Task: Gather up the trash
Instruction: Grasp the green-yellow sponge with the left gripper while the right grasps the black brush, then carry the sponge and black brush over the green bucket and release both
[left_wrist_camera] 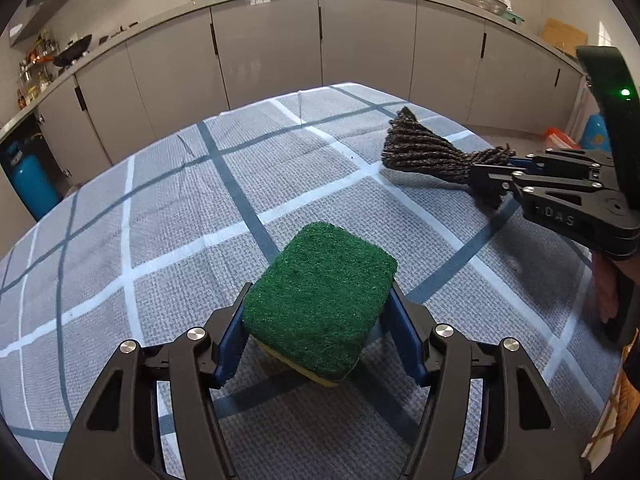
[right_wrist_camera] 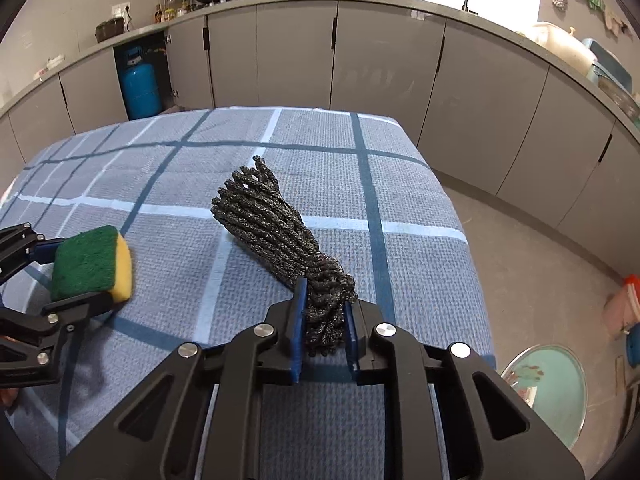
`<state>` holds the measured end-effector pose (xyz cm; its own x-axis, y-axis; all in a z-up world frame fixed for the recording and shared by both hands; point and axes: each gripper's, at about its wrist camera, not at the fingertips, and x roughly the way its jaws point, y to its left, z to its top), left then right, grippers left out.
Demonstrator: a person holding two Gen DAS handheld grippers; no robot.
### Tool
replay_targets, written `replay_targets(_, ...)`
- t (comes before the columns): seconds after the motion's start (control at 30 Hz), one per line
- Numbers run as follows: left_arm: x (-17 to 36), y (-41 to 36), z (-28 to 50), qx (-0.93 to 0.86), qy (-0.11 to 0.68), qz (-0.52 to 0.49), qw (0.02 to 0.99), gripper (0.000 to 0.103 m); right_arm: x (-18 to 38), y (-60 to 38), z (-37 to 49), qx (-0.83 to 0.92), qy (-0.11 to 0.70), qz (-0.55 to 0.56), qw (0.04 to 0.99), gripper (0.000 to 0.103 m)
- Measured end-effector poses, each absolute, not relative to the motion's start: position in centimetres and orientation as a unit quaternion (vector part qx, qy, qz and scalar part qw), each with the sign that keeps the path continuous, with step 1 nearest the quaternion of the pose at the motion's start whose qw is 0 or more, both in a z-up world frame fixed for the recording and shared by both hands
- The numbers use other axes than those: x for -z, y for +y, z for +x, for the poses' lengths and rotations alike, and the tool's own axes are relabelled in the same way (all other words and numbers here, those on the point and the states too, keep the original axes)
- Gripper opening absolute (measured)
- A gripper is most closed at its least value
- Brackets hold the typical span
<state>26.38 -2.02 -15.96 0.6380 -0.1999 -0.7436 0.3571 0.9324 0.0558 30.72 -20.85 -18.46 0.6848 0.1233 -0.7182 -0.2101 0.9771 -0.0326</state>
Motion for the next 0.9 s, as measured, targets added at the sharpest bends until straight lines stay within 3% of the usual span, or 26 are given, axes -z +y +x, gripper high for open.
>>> replay_targets(0.47,12.7,-5.5,25.5,0.136,0.367,0.118,0.913,0.063,14.8,-25.2,25.5,-0.046,0.355,-0.004,0.934,0.018)
replay_targets(0.9,11.4,-12.4,25.8,0.167,0.355,0.141,0.909,0.063,14.7,-31.4,22.0,0.008,0.344,0.043,0.938,0.018)
